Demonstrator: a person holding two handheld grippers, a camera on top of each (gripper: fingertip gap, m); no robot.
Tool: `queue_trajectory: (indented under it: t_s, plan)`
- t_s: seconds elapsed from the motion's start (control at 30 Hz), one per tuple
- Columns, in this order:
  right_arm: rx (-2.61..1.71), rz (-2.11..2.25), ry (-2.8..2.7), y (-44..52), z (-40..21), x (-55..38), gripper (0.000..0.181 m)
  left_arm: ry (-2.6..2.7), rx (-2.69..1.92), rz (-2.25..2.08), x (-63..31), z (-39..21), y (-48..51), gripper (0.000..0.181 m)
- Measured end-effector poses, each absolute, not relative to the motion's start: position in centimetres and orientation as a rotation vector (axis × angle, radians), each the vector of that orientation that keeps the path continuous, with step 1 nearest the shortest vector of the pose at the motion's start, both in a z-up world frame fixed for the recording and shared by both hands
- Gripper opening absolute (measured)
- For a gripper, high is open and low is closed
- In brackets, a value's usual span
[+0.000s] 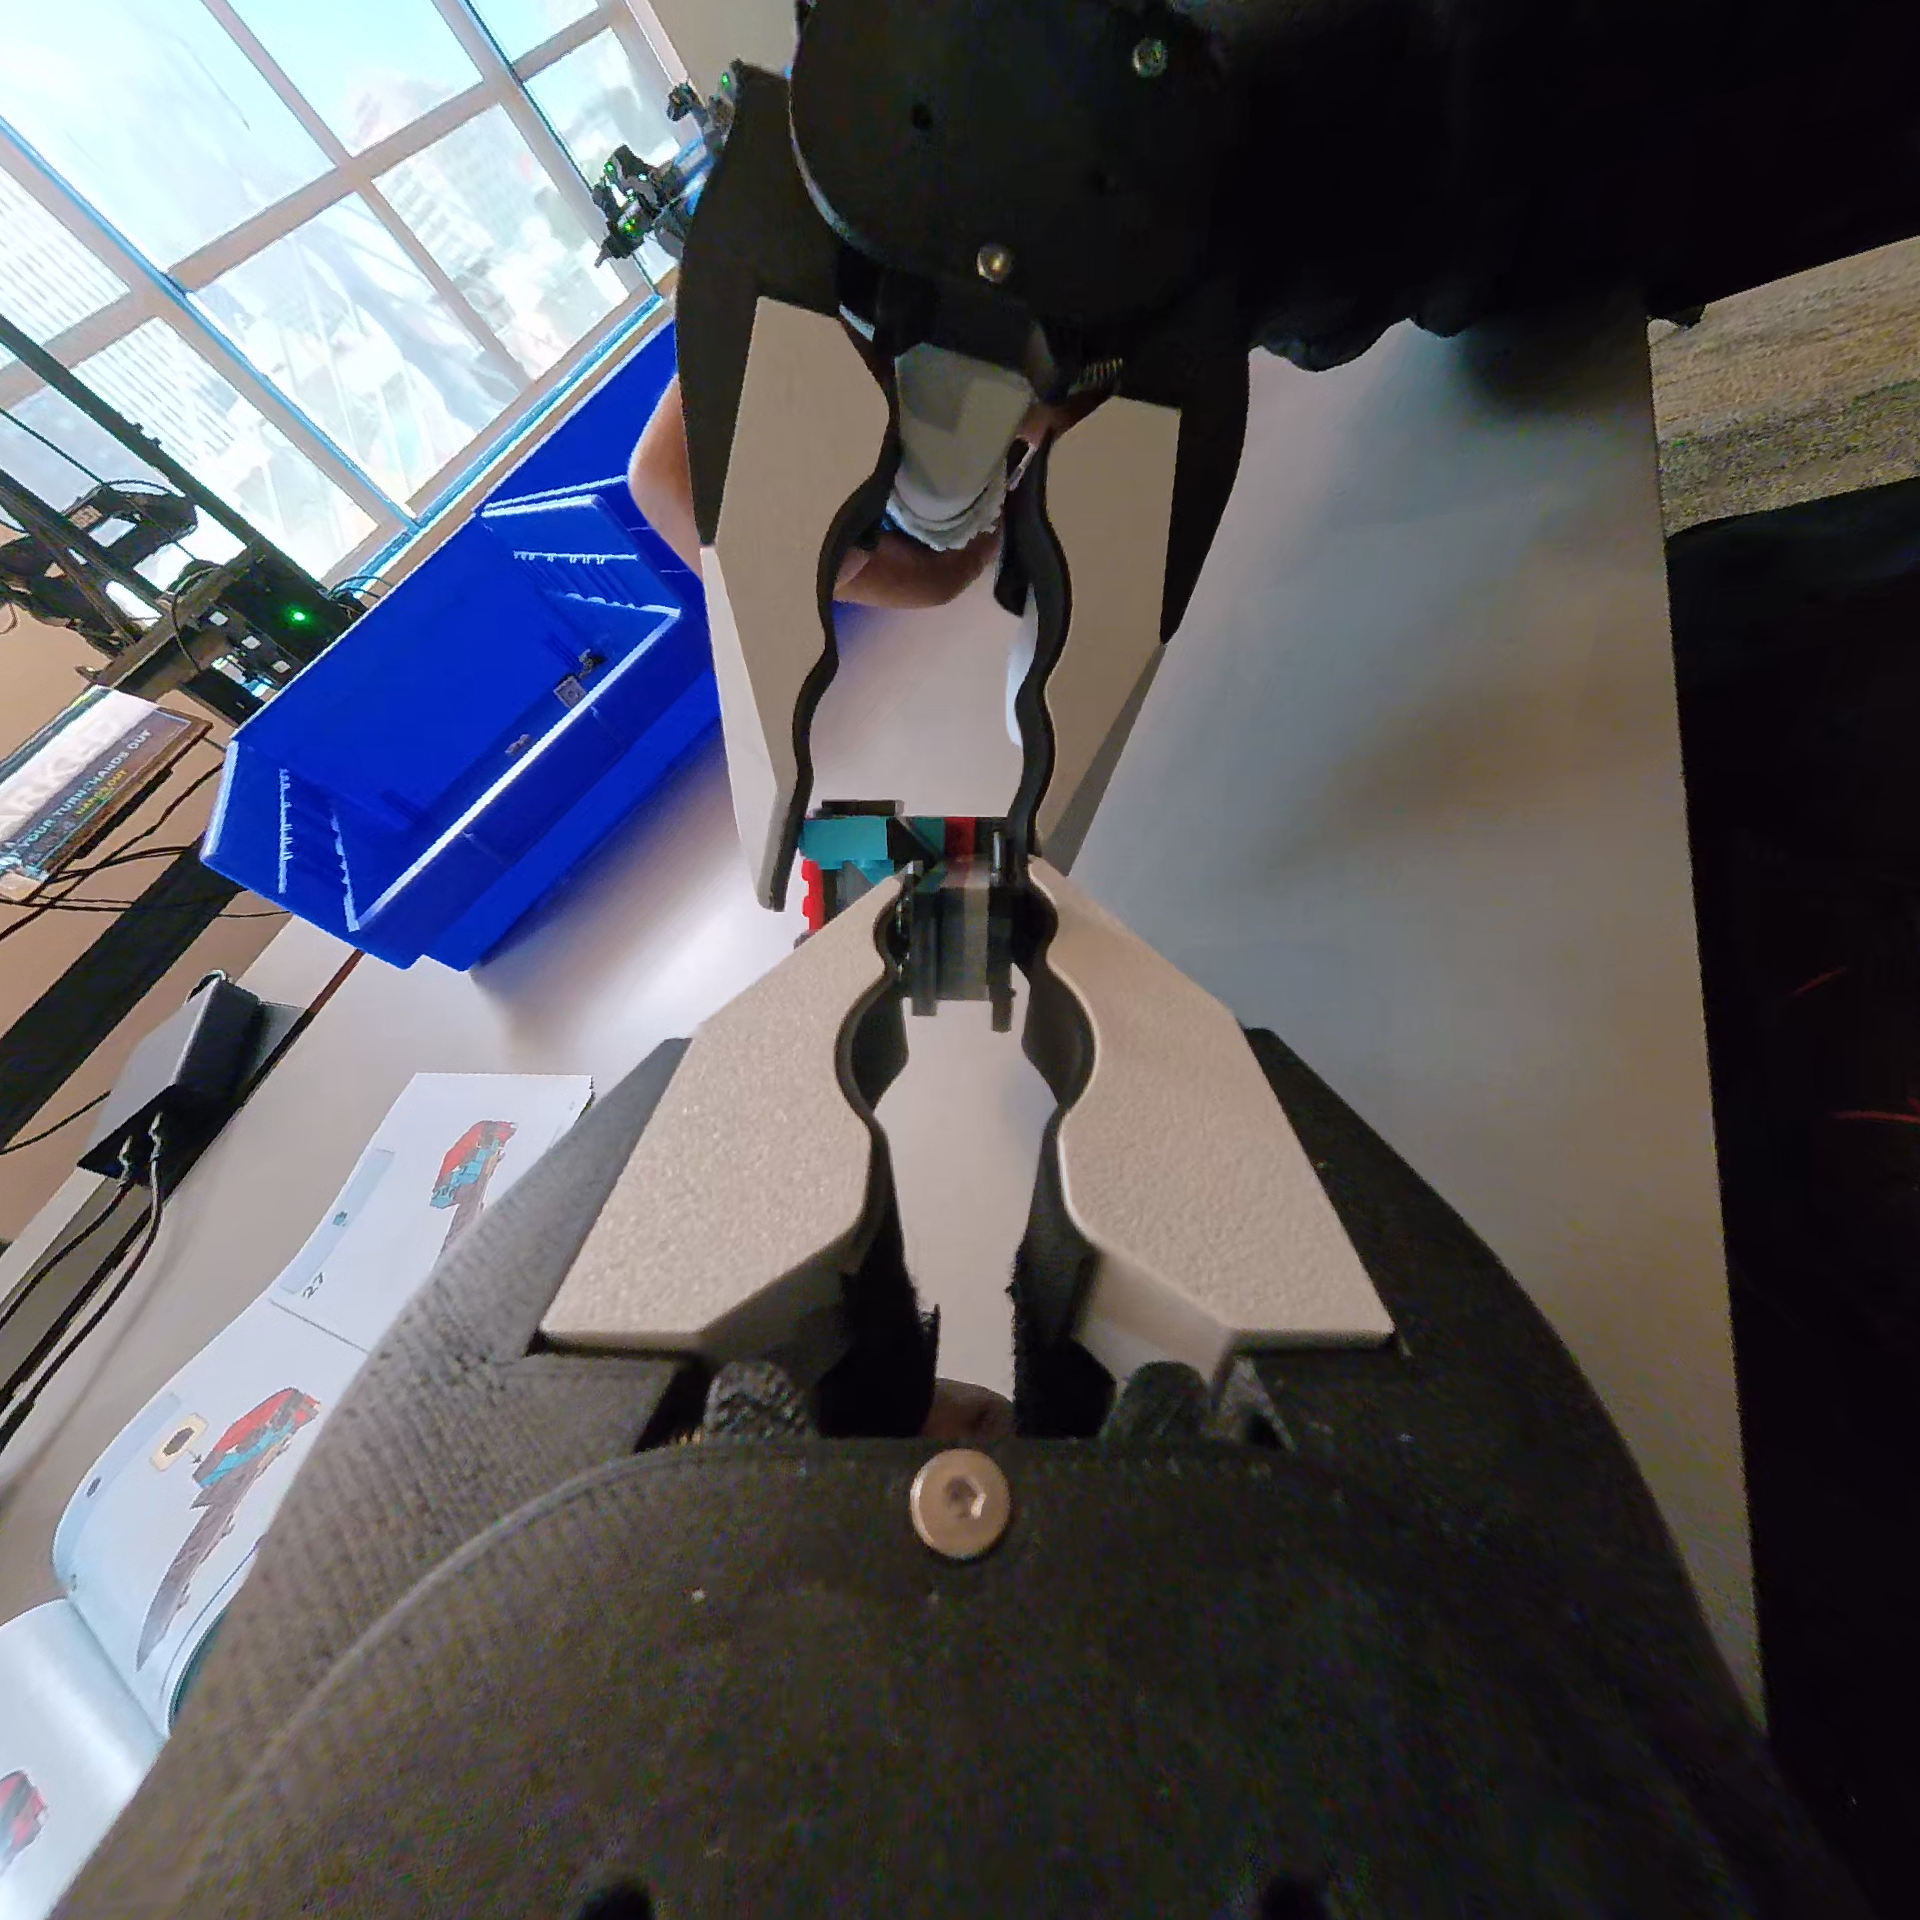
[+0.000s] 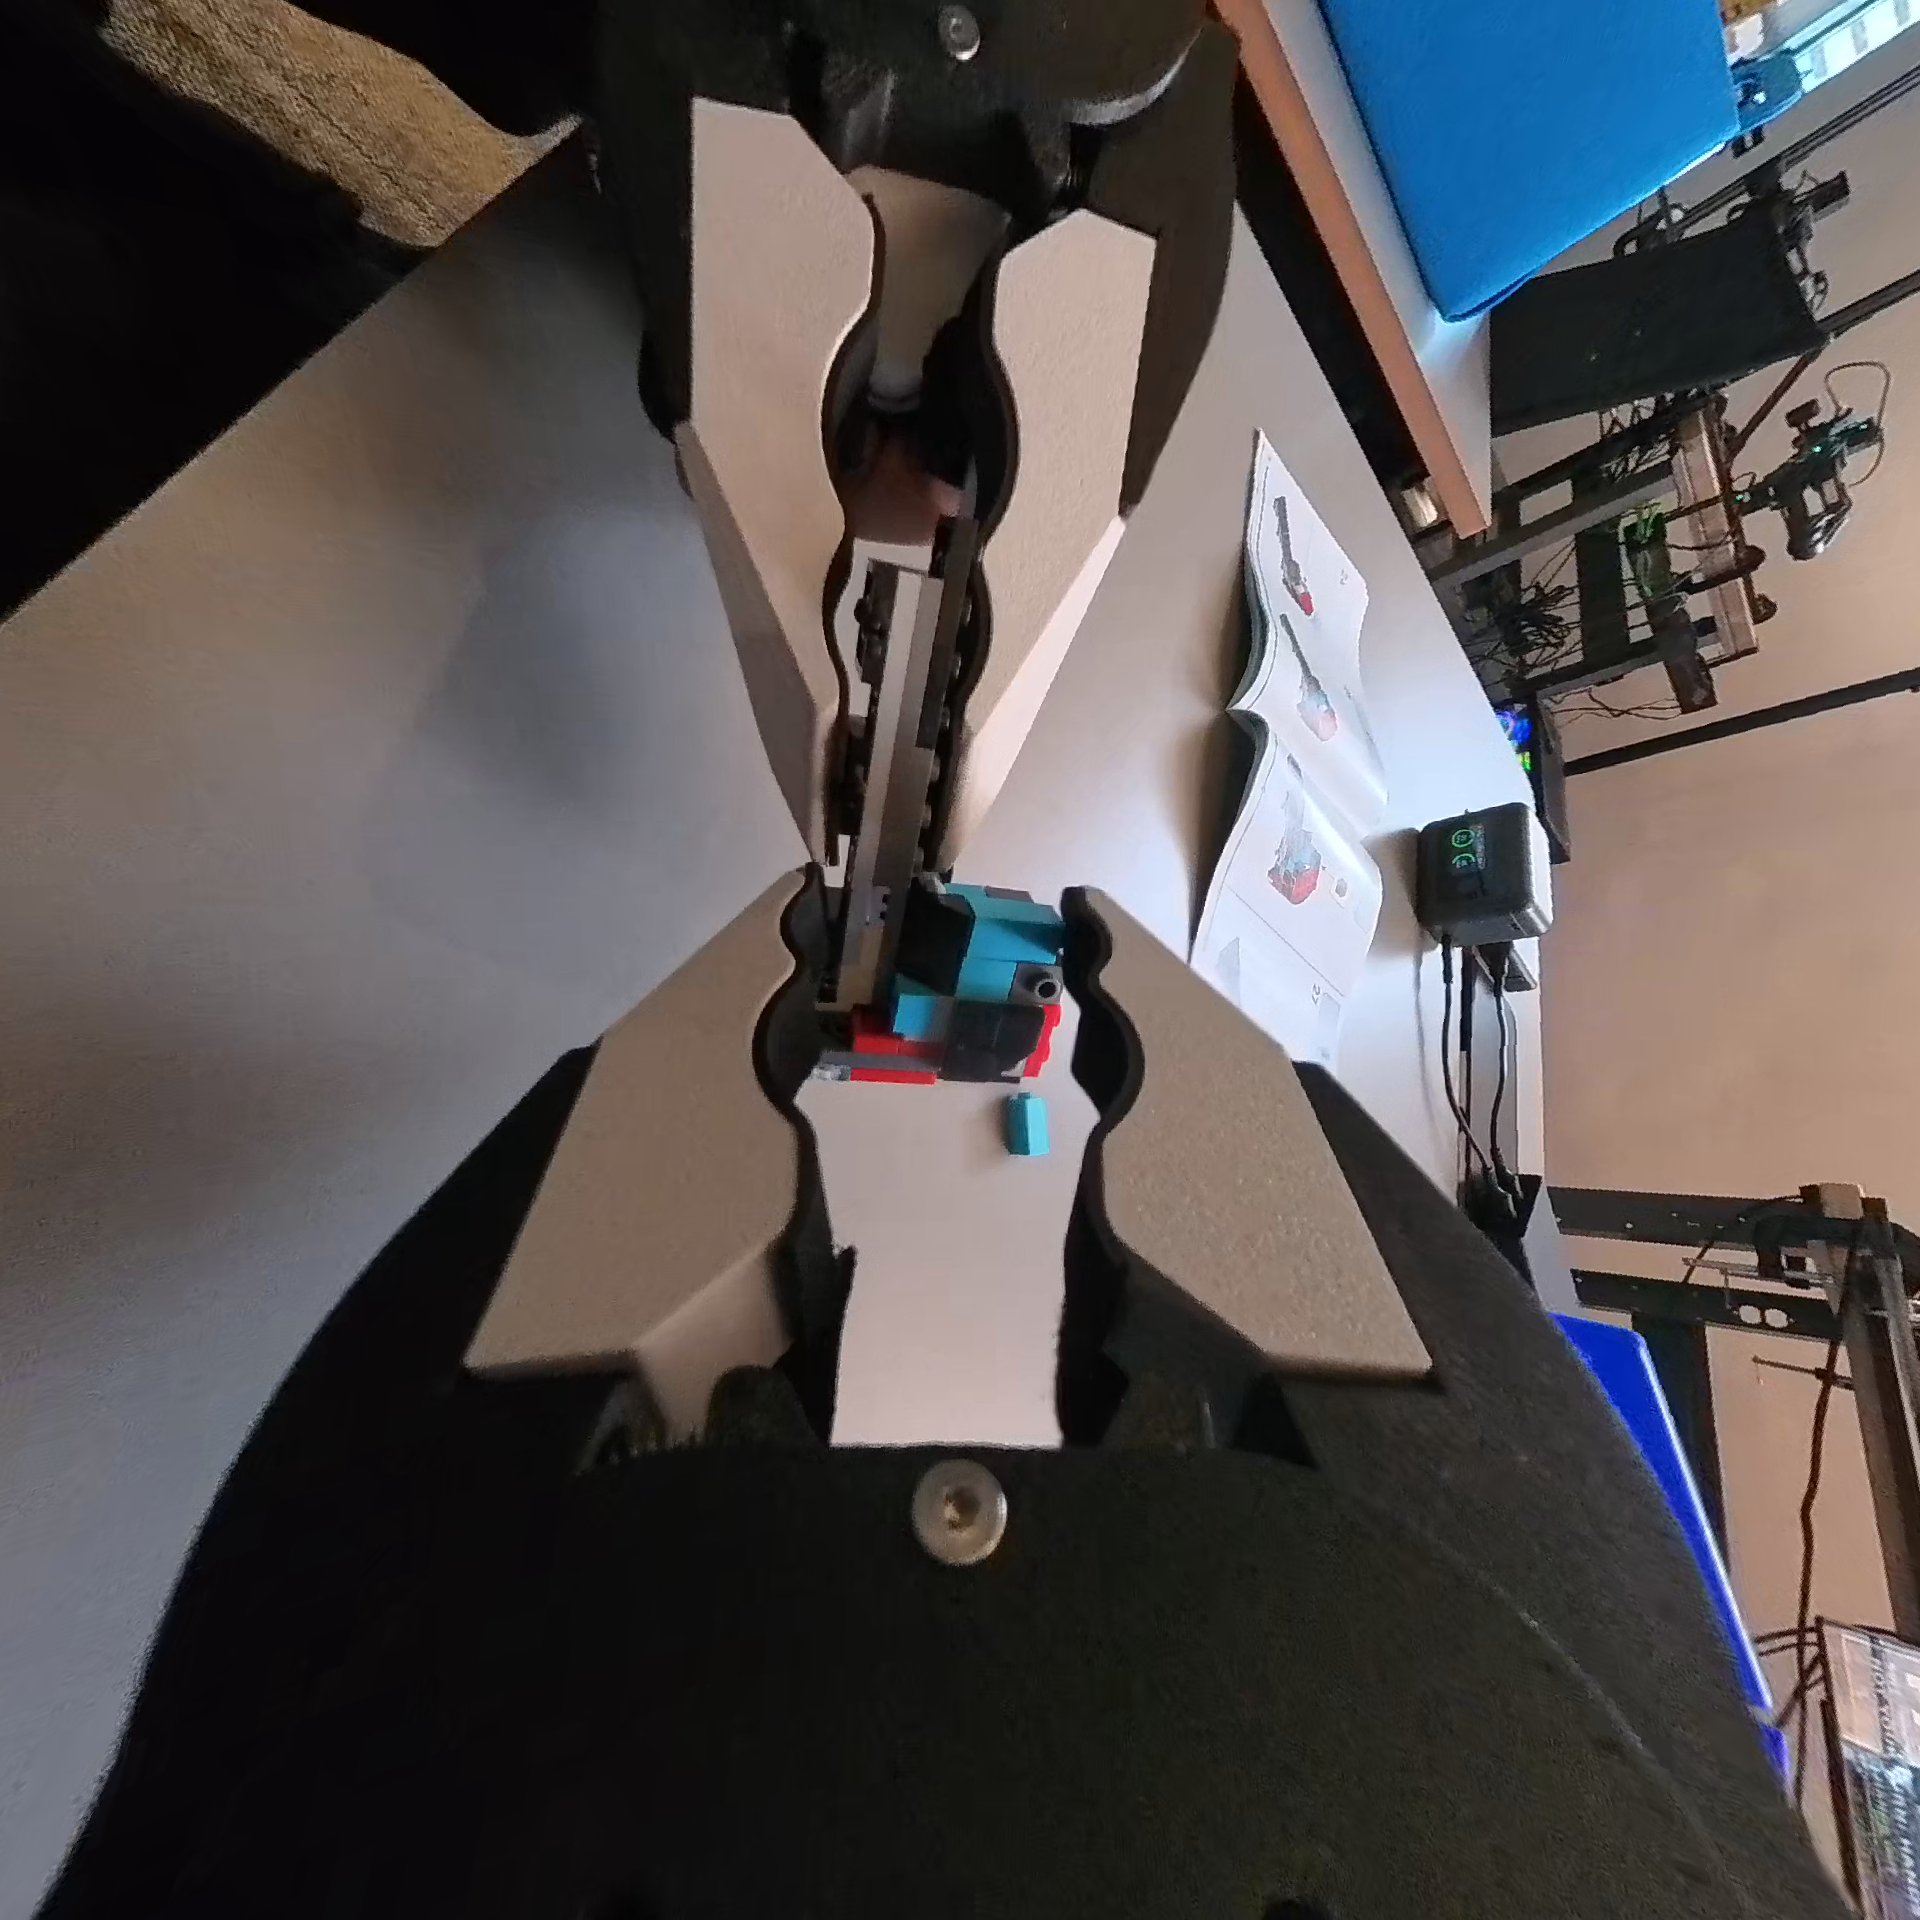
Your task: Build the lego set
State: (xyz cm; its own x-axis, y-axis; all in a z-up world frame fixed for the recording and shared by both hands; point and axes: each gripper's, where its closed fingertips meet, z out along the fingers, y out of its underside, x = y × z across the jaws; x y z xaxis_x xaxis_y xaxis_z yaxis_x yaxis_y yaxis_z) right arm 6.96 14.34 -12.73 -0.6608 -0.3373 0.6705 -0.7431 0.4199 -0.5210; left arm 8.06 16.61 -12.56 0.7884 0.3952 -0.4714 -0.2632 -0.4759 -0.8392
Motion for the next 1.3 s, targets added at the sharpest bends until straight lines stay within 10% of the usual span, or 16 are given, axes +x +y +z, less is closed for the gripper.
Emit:
queue_trajectory:
  t_s: [1.3]
  plan:
    - [0.843, 1.313, -2.37, 14.6, -11.9, 8.4, 0.048, -0.092, -1.907, 0.697, 9.2, -11.9, 16.7, 0.016]
